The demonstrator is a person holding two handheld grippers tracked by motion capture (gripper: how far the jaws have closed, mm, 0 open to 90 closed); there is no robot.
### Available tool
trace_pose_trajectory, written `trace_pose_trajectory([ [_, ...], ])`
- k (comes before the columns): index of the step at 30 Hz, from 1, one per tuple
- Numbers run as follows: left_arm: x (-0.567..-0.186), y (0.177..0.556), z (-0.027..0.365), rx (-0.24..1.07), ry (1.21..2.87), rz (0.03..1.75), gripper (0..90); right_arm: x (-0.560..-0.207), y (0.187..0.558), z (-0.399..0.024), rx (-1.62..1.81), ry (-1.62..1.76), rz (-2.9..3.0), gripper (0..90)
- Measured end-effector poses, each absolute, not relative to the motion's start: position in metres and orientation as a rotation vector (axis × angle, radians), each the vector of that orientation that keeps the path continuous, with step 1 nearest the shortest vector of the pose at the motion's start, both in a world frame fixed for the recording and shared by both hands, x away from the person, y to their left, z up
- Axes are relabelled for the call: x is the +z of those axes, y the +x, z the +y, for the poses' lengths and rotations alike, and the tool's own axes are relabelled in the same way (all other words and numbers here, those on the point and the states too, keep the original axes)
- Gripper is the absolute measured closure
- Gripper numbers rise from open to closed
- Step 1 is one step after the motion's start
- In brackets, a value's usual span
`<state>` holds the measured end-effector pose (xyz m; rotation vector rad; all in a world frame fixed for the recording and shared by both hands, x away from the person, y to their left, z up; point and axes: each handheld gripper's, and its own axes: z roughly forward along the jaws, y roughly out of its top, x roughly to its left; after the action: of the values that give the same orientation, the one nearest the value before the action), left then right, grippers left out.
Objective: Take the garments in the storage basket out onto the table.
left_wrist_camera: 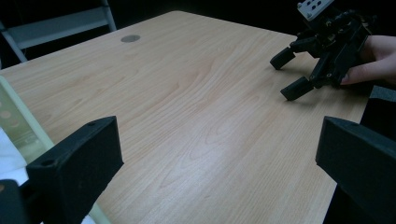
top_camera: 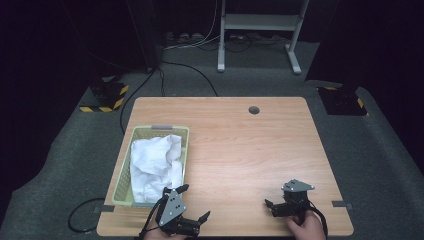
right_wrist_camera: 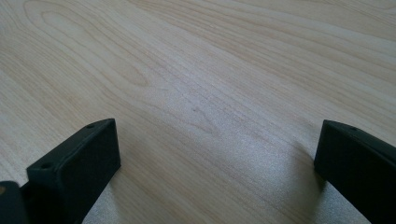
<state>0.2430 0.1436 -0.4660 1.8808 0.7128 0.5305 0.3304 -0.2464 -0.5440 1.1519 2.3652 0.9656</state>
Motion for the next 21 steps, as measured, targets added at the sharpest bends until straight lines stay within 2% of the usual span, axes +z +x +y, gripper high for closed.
trace_pose_trajectory([
  [21, -0.46, 0.242, 0.154, 0.549, 1.852, 0.731, 0.6, -0.544, 0.33, -0.246, 0.966, 1.152, 2.365, 0.0],
])
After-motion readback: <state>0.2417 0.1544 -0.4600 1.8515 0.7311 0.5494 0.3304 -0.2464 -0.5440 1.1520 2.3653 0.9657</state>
